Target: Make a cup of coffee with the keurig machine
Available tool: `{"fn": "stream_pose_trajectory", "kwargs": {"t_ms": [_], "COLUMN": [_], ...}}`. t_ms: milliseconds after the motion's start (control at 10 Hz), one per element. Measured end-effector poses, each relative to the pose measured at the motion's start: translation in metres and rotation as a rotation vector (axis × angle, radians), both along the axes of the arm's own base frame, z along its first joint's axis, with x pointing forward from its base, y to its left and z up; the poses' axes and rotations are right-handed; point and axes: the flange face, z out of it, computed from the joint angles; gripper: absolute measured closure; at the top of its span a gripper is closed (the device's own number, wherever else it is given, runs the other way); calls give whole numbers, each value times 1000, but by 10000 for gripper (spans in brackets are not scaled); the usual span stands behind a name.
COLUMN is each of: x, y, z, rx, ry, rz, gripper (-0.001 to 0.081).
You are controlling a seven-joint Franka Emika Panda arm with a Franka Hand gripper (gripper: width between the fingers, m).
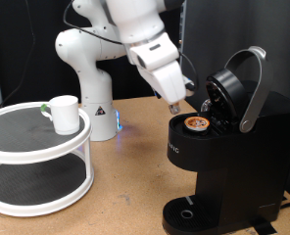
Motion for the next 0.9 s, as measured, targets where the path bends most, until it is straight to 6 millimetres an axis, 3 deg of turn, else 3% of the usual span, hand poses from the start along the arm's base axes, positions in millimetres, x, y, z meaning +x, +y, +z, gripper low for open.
{"fn": "stream_pose_trajectory", "kwargs": {"t_ms": [300,600,900], "x": [4,3,7], "y": [-31,-31,-37], "z": [19,17,39], "rx": [27,38,113], "ry": [-50,-42,-70], "rz": [-45,-52,-100], "gripper": [4,4,4]}}
